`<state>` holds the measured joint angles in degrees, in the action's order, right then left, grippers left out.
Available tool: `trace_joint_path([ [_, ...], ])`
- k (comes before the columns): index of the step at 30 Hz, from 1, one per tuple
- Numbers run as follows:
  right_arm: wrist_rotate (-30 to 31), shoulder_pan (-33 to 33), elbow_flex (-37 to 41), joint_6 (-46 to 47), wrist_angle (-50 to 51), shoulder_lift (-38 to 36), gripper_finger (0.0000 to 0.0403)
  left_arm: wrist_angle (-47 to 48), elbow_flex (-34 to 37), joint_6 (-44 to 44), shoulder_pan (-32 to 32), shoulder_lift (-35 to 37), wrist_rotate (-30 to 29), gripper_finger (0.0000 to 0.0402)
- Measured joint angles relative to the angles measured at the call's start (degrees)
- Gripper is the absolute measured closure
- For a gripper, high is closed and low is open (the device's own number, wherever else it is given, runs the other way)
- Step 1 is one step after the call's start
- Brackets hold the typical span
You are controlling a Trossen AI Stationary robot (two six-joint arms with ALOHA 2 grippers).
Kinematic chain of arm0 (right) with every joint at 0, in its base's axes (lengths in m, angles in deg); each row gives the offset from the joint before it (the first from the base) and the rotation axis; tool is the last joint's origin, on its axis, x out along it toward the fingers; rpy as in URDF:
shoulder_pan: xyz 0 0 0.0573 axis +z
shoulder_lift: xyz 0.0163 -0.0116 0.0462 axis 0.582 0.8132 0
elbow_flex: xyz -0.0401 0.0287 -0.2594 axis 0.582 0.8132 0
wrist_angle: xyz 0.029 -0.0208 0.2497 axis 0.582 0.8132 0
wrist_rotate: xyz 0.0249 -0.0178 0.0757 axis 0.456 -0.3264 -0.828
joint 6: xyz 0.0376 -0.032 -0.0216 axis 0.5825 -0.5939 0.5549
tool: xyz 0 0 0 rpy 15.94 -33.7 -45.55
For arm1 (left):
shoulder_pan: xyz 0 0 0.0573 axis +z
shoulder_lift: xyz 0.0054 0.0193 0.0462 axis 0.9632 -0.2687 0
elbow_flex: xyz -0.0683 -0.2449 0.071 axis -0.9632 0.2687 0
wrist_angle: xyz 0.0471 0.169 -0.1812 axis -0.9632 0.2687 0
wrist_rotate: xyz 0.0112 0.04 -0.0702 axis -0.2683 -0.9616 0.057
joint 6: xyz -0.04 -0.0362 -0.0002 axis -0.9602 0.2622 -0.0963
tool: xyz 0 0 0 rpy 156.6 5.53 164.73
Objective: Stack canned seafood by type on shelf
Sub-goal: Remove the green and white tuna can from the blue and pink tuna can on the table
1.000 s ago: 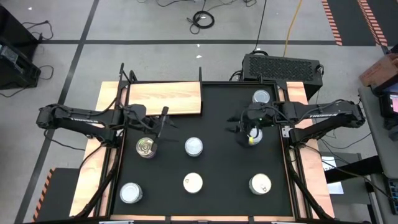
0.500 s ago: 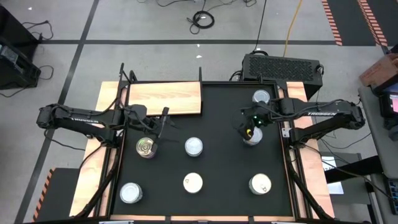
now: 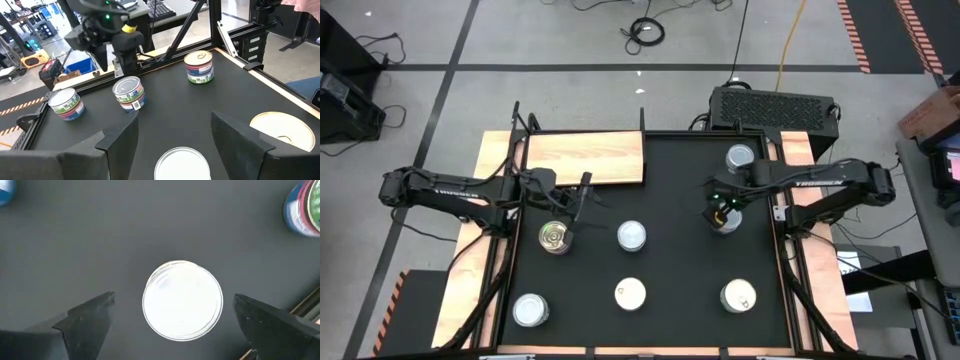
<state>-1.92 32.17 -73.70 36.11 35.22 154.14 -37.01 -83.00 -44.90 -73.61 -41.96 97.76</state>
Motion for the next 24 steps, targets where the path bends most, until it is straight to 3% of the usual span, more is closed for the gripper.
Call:
trace_joint_path([
  [24, -2.02, 0.26, 0.01, -13.26, 2.28, 9.55, 0.0007, 0.98, 0.02, -0.02, -0.01, -0.17, -0.09, 0.0154],
])
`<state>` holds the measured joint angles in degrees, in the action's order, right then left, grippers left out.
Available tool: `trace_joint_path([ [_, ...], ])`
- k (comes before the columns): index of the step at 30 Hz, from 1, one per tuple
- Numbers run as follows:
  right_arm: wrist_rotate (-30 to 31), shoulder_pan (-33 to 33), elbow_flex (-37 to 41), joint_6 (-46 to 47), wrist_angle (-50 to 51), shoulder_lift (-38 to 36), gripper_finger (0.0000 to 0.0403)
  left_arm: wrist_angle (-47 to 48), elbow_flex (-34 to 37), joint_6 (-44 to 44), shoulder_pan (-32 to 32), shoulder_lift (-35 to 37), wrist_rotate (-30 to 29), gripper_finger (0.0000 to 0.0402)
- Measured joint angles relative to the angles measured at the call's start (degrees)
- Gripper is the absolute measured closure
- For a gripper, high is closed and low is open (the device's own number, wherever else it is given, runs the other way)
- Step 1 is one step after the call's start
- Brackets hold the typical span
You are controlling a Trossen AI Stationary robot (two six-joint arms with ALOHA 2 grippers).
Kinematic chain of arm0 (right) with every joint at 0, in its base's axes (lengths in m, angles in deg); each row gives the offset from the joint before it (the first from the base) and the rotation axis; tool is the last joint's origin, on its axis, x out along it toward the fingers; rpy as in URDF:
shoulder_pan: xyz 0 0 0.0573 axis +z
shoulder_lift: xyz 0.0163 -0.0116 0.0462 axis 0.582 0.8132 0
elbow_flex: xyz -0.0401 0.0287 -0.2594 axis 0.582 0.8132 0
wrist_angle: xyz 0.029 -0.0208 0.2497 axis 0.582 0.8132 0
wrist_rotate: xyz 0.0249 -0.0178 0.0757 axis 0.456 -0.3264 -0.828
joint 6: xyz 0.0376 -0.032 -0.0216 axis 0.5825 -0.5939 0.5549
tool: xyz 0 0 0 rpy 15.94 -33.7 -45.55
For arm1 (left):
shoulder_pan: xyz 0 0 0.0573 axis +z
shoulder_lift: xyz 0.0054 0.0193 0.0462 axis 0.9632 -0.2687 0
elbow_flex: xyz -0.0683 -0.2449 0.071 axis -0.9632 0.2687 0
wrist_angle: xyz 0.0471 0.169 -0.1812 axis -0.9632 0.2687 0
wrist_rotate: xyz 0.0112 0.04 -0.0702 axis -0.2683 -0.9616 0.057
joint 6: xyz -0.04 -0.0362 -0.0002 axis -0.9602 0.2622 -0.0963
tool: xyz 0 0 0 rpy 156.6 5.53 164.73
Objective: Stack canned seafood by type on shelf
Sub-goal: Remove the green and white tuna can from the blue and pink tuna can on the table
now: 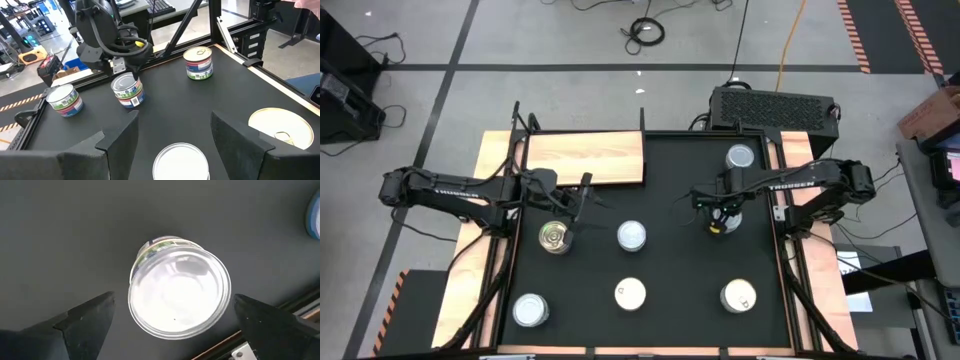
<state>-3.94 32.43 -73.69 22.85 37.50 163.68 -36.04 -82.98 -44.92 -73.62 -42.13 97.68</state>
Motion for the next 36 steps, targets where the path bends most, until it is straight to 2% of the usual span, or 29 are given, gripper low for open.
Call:
trace_joint_path([
  [7, 0.06, 0.00, 0.00, -1.39, -1.34, -0.09, 0.0007, -0.01, 0.00, 0.00, 0.01, 0.00, 0.00, 0.0154],
  [18, -0.16, 0.00, 0.00, -1.92, -11.60, -0.09, 0.0007, -0.02, 0.00, 0.82, 0.01, 0.00, -0.07, 0.0154],
  [26, -9.01, -0.14, 0.00, -1.16, -11.30, -0.09, 0.0007, 0.38, 0.00, -1.43, 0.01, -0.02, -0.20, 0.0154],
  [36, -8.91, -0.39, 0.00, 0.78, -11.65, -0.09, 0.0007, 0.39, 0.00, -1.46, 0.00, -0.02, -0.17, 0.0154],
])
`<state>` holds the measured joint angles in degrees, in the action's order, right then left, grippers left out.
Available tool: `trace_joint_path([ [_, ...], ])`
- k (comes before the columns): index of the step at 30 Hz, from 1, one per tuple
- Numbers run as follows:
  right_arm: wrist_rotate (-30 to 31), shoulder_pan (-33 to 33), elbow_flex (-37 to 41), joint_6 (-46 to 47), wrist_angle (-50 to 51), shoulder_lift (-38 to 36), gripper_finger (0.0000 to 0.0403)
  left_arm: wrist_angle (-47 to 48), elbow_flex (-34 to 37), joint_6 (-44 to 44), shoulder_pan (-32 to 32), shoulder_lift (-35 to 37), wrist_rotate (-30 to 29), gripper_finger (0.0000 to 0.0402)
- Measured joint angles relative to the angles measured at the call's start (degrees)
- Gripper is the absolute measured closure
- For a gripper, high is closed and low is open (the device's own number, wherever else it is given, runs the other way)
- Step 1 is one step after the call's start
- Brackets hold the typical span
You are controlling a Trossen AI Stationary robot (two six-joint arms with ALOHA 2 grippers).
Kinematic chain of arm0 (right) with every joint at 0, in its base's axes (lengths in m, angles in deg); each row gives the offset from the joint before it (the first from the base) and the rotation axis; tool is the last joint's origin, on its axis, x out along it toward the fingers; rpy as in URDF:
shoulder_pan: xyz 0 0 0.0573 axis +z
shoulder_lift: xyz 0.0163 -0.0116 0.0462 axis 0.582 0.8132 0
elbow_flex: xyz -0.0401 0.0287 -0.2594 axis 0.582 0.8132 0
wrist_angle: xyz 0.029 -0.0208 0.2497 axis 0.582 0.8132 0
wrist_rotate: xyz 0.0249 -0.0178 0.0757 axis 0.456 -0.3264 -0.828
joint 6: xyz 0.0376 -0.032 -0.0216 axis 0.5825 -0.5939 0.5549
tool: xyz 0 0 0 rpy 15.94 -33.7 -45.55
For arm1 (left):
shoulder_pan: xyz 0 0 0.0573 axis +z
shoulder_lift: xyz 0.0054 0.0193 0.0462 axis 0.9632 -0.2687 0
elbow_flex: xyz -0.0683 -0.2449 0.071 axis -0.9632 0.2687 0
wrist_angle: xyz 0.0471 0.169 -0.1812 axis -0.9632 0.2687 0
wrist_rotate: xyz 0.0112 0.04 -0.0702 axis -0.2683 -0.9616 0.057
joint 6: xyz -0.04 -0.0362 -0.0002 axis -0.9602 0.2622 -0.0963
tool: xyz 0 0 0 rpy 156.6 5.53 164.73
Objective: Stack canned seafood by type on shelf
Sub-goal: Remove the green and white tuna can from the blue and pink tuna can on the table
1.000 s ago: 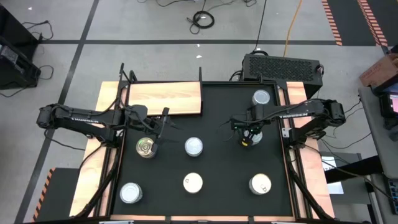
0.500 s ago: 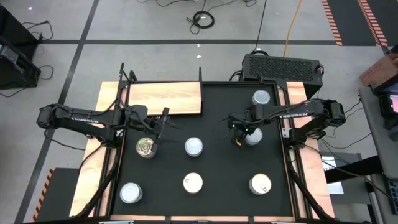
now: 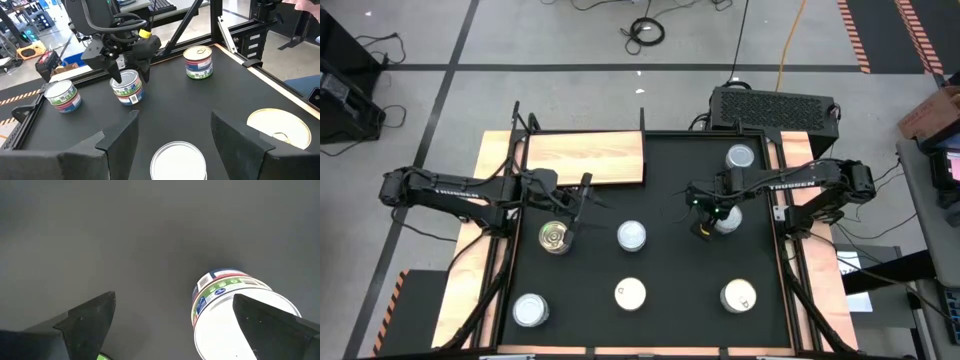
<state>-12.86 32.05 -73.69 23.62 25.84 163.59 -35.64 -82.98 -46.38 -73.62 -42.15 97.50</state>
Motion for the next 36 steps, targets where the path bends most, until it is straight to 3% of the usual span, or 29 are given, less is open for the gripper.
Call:
trace_joint_path([
  [5, 2.99, -0.53, 0.00, 9.76, 1.28, -0.02, 0.0007, -0.01, 0.00, -0.03, 0.00, 0.00, 0.02, 0.0154],
  [13, 14.38, -1.04, 0.07, 20.56, 8.57, -0.88, 0.0007, 0.00, 0.00, -0.05, -0.01, 0.00, 0.04, 0.0154],
  [22, 11.91, -2.04, 0.04, 23.45, 7.79, -3.30, 0.0007, -0.02, 0.00, -0.05, 0.01, 0.00, 0.07, 0.0154],
  [30, 11.59, -5.32, 0.04, 40.45, 12.18, -4.56, 0.0007, -0.02, 0.00, -0.04, -0.02, 0.00, 0.28, 0.0154],
  [36, 9.97, -5.86, 0.04, 44.71, 12.45, -5.42, 0.0007, -0.02, 0.00, -0.05, 0.01, 0.00, 0.26, 0.0154],
])
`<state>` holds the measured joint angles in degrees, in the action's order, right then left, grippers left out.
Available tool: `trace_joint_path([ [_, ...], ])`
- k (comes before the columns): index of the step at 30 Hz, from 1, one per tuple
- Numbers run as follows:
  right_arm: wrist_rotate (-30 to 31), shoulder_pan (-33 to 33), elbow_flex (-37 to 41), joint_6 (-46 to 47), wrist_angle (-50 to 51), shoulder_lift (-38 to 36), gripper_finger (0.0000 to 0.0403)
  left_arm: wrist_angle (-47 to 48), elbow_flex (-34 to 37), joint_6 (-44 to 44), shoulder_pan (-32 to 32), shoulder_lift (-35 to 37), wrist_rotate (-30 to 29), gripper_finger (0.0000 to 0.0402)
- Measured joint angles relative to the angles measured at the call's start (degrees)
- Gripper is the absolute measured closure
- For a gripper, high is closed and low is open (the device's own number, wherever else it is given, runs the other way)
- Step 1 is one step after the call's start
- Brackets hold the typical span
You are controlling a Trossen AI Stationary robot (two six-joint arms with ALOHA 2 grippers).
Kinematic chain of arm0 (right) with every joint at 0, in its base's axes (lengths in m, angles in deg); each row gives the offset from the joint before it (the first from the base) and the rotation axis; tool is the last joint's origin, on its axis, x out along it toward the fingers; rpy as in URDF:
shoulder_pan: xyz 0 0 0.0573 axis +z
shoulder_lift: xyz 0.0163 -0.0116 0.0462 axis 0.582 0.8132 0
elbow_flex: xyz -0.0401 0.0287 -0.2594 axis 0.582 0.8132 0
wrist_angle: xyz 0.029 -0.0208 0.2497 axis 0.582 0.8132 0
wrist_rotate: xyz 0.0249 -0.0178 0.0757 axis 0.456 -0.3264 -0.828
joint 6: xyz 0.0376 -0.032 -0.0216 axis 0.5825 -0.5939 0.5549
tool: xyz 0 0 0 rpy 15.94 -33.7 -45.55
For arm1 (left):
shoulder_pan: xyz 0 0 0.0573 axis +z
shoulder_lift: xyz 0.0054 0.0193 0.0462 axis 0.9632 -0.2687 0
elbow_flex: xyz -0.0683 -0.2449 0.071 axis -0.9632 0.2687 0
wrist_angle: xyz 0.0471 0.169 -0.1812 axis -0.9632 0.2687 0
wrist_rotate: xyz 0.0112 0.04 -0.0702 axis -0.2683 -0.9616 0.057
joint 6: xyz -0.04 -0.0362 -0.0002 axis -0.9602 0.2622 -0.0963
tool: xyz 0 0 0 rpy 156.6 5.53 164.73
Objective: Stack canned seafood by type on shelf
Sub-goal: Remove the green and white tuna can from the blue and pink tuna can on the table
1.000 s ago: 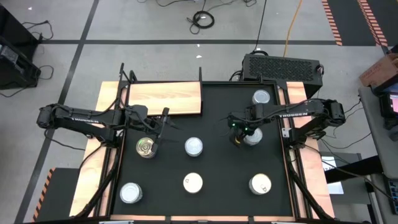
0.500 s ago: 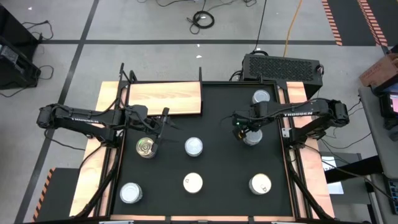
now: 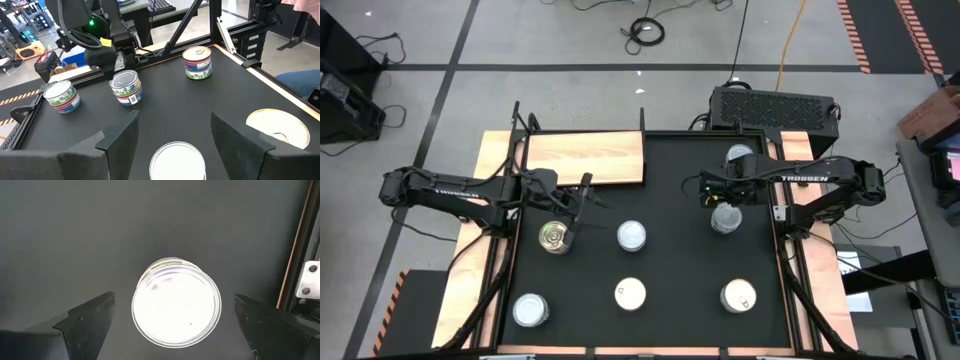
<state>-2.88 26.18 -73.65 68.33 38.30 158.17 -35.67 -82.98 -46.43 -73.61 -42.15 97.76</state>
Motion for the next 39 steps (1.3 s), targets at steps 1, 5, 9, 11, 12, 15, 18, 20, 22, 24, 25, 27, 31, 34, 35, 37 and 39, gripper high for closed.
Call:
trace_joint_path([
  [1, -0.19, 0.00, 0.00, 1.25, 0.11, -0.04, 0.0007, 0.01, 0.00, 0.00, -0.02, 0.00, 0.00, 0.0154],
  [5, -1.30, 0.02, 0.00, 4.19, 0.24, -0.04, 0.0004, 0.02, 0.00, 0.00, -0.01, 0.00, 0.00, 0.0154],
  [9, -1.82, 0.68, 0.00, 4.69, -0.25, -0.04, 0.0003, 0.01, 0.00, 0.00, -0.02, 0.00, -0.02, 0.0154],
  [11, -2.73, 0.90, 0.00, 5.19, -0.47, -0.04, 0.0003, 0.00, 0.00, 0.00, -0.02, 0.00, -0.02, 0.0154],
  [12, -2.90, 0.93, 0.00, 5.85, -0.55, -0.04, 0.0003, 0.00, 0.00, 0.00, -0.01, 0.00, -0.02, 0.0154],
  [15, -3.87, 1.25, 0.00, 7.51, 0.26, -0.04, 0.0003, 0.00, 0.00, 0.00, 0.00, 0.00, -0.02, 0.0154],
  [18, -4.24, 1.27, 1.22, 7.87, 0.12, -0.04, 0.0003, 0.00, 0.00, 0.00, -0.01, 0.00, -0.03, 0.0154],
  [20, -5.06, 1.27, 2.85, 8.06, -1.52, -0.04, 0.0003, 0.02, 0.00, 0.00, -0.02, 0.00, -0.04, 0.0154],
  [22, -6.26, 1.27, 4.71, 8.01, -3.59, -0.02, 0.0003, 0.00, 0.00, 0.00, -0.01, 0.00, -0.04, 0.0154],
  [24, -7.26, 1.24, 5.57, 7.97, -4.29, 0.03, 0.0003, 0.01, 0.00, 0.00, -0.02, 0.00, -0.04, 0.0154],
  [25, -7.26, 1.14, 5.57, 8.12, -4.27, 0.01, 0.0003, 0.00, 0.00, 0.00, 0.00, 0.00, -0.06, 0.0154],
  [27, -7.27, 1.11, 5.57, 8.78, -4.05, -0.06, 0.0003, 0.00, 0.00, 0.00, -0.02, 0.00, -0.07, 0.0154],
  [31, -7.23, 1.16, 5.55, 9.32, -3.12, -0.37, 0.0003, 0.00, 0.00, 0.00, -0.02, 0.00, -0.07, 0.0154],
  [34, -6.93, 1.16, 5.68, 9.33, -2.80, -0.33, 0.0003, 0.00, 0.00, 0.00, -0.01, 0.00, -0.07, 0.0154],
  [35, -6.84, 1.16, 6.11, 9.30, -3.29, -0.37, 0.0003, 0.01, 0.00, 0.01, -0.02, 0.00, -0.09, 0.0154],
  [37, -6.83, 1.16, 7.59, 9.09, -4.72, -0.37, 0.0003, 0.02, 0.00, 0.00, -0.02, 0.00, -0.09, 0.0154],
  [39, -6.95, 1.16, 8.83, 9.06, -6.18, -0.54, 0.0003, 0.01, 0.00, 0.00, 0.00, 0.00, -0.09, 0.0154],
])
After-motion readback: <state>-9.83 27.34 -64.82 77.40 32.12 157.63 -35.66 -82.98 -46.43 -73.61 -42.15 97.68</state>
